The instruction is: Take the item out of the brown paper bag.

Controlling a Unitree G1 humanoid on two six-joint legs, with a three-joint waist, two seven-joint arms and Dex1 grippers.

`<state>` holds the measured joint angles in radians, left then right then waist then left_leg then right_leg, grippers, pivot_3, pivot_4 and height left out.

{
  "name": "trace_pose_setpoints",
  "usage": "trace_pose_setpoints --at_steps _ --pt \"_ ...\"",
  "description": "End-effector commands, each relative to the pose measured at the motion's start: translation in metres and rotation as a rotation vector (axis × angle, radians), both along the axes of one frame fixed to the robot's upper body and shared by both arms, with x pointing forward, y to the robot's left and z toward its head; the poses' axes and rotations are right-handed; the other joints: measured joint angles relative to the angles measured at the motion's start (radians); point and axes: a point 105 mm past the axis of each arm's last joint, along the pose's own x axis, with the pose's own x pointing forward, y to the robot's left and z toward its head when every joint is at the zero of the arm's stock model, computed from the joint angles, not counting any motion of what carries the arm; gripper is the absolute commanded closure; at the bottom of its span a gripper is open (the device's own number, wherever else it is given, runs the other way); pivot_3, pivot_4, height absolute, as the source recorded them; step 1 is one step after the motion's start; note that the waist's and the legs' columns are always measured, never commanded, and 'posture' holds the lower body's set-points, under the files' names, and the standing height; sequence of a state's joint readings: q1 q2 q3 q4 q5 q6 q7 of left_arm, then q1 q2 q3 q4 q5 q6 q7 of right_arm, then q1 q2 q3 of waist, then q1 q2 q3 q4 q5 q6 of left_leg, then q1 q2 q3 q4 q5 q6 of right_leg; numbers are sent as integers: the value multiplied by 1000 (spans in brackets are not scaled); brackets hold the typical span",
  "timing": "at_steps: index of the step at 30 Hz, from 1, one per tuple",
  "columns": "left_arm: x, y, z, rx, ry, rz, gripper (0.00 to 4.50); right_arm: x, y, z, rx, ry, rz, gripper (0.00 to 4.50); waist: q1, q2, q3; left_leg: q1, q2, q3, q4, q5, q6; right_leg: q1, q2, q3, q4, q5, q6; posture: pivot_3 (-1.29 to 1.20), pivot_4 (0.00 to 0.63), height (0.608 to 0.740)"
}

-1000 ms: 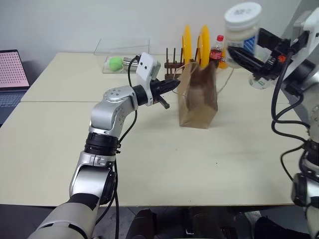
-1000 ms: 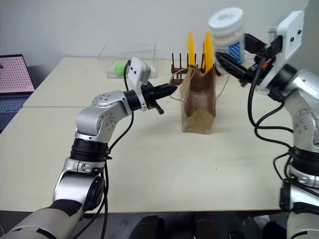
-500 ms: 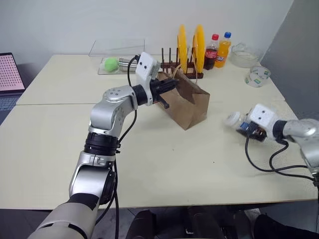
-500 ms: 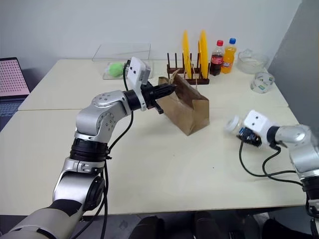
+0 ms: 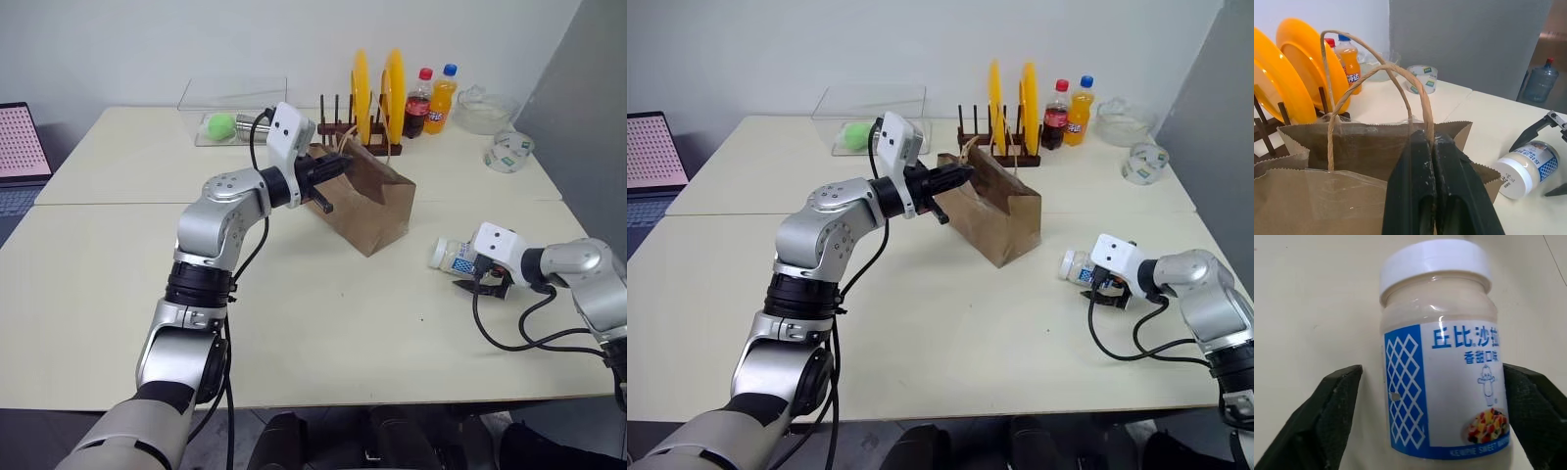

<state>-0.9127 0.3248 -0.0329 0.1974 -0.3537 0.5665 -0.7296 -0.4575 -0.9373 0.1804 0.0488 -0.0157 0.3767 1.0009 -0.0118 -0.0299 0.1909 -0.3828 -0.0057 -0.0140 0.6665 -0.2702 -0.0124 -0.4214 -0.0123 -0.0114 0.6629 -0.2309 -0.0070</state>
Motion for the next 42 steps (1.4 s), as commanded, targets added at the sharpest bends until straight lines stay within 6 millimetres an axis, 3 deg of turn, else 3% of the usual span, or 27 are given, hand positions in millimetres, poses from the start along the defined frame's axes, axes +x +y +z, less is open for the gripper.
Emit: trace_pose_setpoints --at_steps 1,7,10,14,18,23,28,31,36,42 --pt "-4 -1 15 -27 -51 -3 4500 -9 7 33 39 -56 51 25 1 0 0 0 0 0 0 0 0 0 0 0 0 0 0 0 150 740" --pt "-8 -4 14 -41 -43 -33 4500 -38 16 70 156 -93 79 25 9 0 0 0 0 0 0 0 0 0 0 0 0 0 0 0 150 740" --pt "-9 -3 13 -42 -36 -42 4500 -50 38 90 331 -153 112 25 8 0 0 0 0 -1 0 0 0 0 0 0 0 0 0 0 150 740" --pt "-8 2 13 -43 -18 -36 4500 -46 72 101 575 -303 72 25 6 0 0 1 1 -1 0 0 0 1 0 -1 1 0 0 0 150 740" --pt "-14 14 9 12 -7 -30 3625 -47 107 90 744 -365 16 0 5 0 0 1 1 -2 -1 1 -2 0 0 -1 2 0 0 0 150 740" --pt "-16 32 2 49 4 31 2044 -38 125 92 826 -450 -30 0 7 0 0 0 0 -2 -1 2 -3 0 -1 -1 1 0 0 0 150 740" --pt "-22 47 -16 2 37 106 413 -33 127 92 811 -495 -32 0 7 0 0 0 -1 -2 -1 0 0 0 -1 -1 1 0 -1 0 150 740" --pt "-32 60 -29 0 4 179 413 -33 125 93 813 -540 -42 0 7 0 0 0 0 -2 -1 0 0 0 -1 -1 1 1 -2 0 150 740" --pt "-49 96 -62 29 -55 467 413 -42 116 83 865 -599 -105 0 8 0 -1 1 0 -2 -2 -1 1 0 -1 -1 1 1 -2 0 150 740" --pt "-70 112 -81 -22 -67 598 413 -51 104 61 888 -637 -159 0 10 0 -1 1 0 -2 -1 -1 1 1 -2 -1 0 0 0 0 150 740"
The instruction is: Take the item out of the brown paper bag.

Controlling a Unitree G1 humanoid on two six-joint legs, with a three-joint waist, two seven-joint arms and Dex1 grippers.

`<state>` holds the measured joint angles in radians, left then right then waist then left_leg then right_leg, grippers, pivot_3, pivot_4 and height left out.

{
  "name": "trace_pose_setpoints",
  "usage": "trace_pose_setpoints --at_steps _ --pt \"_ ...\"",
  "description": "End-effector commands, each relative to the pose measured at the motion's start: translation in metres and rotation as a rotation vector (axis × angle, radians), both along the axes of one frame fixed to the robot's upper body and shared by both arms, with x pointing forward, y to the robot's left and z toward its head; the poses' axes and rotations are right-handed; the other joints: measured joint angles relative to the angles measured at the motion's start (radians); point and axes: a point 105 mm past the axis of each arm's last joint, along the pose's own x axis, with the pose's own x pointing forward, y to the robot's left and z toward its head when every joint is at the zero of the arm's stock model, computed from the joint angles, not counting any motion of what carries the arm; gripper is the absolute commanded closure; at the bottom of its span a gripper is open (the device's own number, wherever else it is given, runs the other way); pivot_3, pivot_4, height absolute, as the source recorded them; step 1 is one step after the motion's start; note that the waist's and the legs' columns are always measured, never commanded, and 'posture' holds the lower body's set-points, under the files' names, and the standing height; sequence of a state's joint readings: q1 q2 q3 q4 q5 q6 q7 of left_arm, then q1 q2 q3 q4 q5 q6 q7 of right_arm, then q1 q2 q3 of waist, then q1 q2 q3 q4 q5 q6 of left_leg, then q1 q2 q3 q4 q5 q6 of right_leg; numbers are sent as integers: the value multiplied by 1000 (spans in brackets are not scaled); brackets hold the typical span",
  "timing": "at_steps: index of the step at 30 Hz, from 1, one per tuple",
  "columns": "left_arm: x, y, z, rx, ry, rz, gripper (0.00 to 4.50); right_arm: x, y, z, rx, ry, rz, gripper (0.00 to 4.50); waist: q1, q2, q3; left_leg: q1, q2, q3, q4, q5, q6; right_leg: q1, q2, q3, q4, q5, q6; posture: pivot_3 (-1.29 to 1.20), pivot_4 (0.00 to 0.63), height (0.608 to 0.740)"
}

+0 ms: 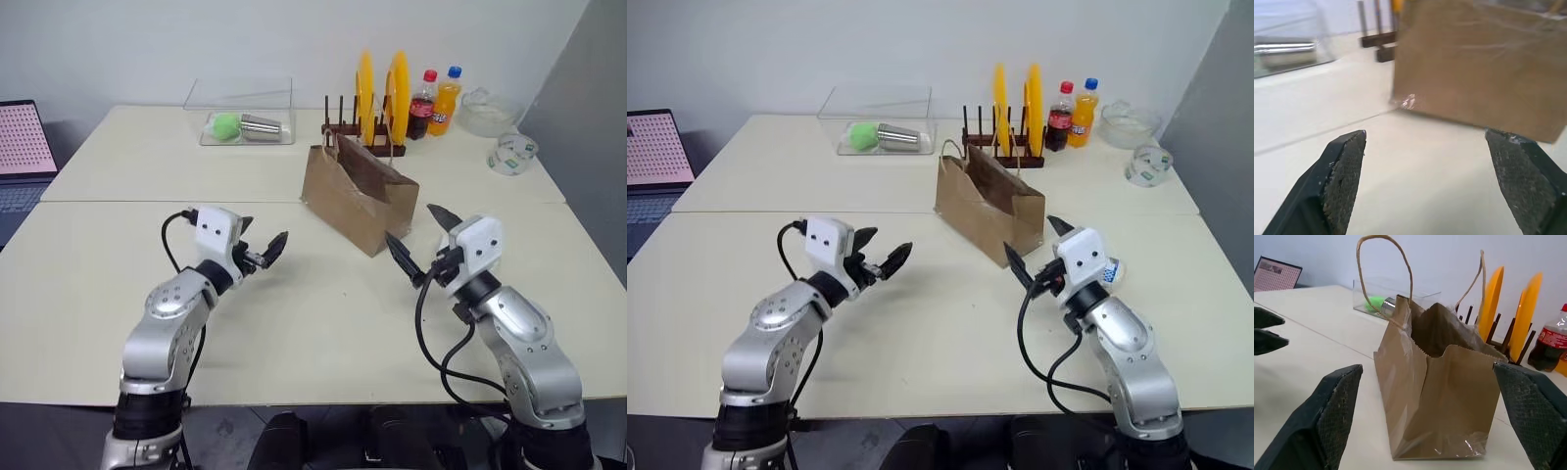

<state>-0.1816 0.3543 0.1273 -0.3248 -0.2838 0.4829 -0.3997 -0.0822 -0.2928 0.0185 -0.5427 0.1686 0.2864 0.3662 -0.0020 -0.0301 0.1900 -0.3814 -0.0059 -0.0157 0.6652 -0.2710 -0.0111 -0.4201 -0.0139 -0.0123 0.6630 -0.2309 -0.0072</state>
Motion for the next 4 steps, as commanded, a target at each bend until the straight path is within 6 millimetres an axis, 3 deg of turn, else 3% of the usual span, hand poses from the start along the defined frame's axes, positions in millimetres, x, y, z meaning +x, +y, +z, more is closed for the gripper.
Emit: trace_pose_setpoints --at_steps 1,4 --pt "-7 6 19 -1 -105 63 413 -3 -10 4 27 -65 -42 0 0 0 0 0 0 0 0 0 0 0 0 0 0 0 0 0 150 740" --pt "-13 7 17 25 -143 61 413 3 -18 -7 18 -57 -89 0 0 0 -1 1 0 0 0 0 0 0 0 0 1 1 0 0 150 740"
